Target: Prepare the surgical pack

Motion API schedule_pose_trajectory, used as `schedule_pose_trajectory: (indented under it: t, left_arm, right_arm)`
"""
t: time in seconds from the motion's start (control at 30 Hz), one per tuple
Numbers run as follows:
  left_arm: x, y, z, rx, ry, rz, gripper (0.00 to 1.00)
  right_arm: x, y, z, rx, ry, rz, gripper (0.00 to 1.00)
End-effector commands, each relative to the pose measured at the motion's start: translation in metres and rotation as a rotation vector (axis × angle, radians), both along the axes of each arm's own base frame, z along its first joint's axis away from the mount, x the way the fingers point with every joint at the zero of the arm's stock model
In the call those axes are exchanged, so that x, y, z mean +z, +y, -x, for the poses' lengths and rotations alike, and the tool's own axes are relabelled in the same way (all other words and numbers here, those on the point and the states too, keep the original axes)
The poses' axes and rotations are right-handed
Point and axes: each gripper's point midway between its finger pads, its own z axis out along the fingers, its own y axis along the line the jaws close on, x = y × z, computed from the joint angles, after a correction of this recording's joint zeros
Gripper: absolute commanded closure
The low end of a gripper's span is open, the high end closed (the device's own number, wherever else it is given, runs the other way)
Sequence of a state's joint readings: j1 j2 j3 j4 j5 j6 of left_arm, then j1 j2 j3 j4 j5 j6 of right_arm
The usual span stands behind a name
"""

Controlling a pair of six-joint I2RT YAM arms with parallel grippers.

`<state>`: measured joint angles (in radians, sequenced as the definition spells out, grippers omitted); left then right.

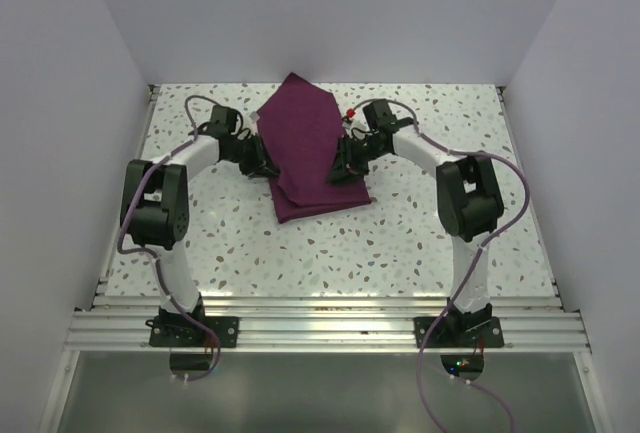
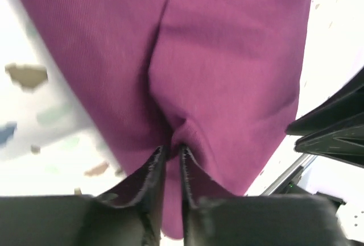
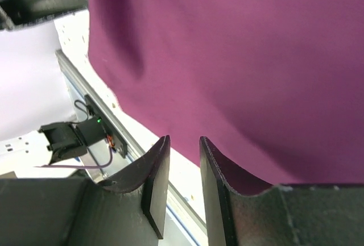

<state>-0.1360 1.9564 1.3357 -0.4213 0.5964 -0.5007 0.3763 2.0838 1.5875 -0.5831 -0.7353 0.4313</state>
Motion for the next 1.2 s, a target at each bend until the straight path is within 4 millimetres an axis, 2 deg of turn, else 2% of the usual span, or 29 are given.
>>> schedule_pose_trajectory:
  t: [0.0, 0.03, 0.13, 0.3, 0.37, 0.43, 0.57, 0.77, 0.9, 1.0, 1.17]
  left_arm:
    - [0.026, 0.006, 0.007, -0.013, -0.085, -0.033, 0.76]
    - [0.027, 0.007, 0.009, -0.011, -0.088, -0.037, 0.69]
    - [0.03, 0.011, 0.01, 0.0, -0.087, -0.046, 0.59]
    - [0.037, 0.012, 0.003, 0.017, -0.078, -0.049, 0.48]
    - [0.037, 0.013, 0.002, 0.028, -0.07, -0.058, 0.47]
    - [0.029, 0.019, 0.008, 0.052, -0.011, -0.089, 0.52]
    - [0.02, 0.031, 0.017, 0.091, 0.045, -0.129, 0.55]
    - [0.025, 0.042, 0.015, 0.146, 0.058, -0.133, 0.61]
    - [0.036, 0.053, 0.011, 0.181, 0.038, -0.161, 0.58]
    - [0.048, 0.044, 0.003, 0.16, 0.006, -0.111, 0.49]
    - [0.045, 0.036, 0.004, 0.147, 0.025, -0.101, 0.44]
  right_arm:
    - [0.02, 0.026, 0.003, 0.045, -0.032, -0.039, 0.68]
    - [0.018, 0.03, 0.003, 0.051, -0.03, -0.037, 0.67]
    - [0.013, 0.036, 0.008, 0.064, -0.02, -0.032, 0.67]
    - [0.01, 0.035, 0.01, 0.065, -0.013, -0.023, 0.66]
    - [0.008, 0.034, 0.01, 0.065, -0.012, -0.018, 0.66]
    - [0.006, 0.033, 0.013, 0.07, -0.007, -0.014, 0.67]
    - [0.005, 0.031, 0.016, 0.069, -0.005, -0.009, 0.67]
    - [0.004, 0.031, 0.017, 0.073, -0.003, -0.01, 0.66]
    - [0.004, 0.032, 0.016, 0.074, -0.004, -0.012, 0.67]
    - [0.004, 0.031, 0.016, 0.073, -0.005, -0.012, 0.66]
    - [0.003, 0.031, 0.016, 0.071, -0.002, -0.012, 0.67]
